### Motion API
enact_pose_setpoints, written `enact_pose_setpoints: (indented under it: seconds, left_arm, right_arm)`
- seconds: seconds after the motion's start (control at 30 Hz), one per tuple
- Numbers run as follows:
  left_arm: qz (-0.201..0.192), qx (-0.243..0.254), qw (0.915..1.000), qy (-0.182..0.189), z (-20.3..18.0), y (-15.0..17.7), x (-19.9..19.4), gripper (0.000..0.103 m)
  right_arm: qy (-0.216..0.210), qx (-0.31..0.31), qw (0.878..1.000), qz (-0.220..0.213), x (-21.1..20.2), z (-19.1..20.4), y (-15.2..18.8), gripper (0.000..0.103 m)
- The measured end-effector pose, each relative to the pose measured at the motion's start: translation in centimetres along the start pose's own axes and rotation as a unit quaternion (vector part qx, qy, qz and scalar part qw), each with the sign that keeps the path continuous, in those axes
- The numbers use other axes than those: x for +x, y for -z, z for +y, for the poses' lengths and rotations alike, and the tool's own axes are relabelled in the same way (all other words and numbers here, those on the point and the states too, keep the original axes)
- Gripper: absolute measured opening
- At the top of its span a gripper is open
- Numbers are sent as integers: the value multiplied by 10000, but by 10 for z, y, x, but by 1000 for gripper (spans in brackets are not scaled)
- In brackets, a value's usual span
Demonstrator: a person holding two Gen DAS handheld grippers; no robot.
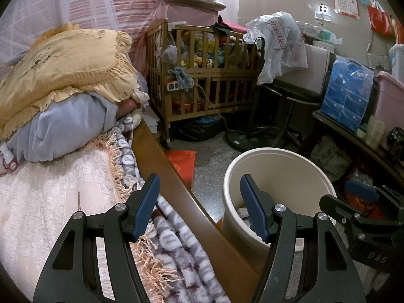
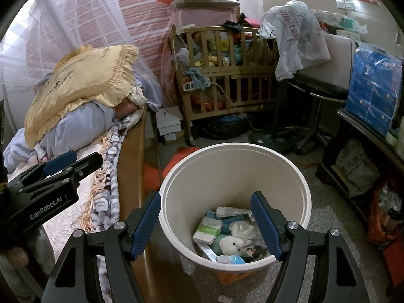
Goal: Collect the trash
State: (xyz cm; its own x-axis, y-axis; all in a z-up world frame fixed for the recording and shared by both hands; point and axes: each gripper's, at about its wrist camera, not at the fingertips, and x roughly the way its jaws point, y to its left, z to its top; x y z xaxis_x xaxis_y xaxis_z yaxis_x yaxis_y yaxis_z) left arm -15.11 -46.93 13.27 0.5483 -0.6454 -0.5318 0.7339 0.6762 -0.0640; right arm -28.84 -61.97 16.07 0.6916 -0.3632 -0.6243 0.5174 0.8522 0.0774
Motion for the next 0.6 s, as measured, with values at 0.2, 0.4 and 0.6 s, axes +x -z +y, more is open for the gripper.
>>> enact_pose_setpoints:
  seconds: [0.2,0.4,0.6]
  left_arm:
    - [5,-3,10000,15,-1,0,0,65]
    - [8,5,10000,9,-1,0,0,65]
    - [8,4,10000,10,1,0,0,65]
  right_arm:
    - [6,6,10000,14,2,0,0,71]
    - [-12,4,10000,24,2,0,-1,71]
    - [0,16,10000,32,2,0,-1,72]
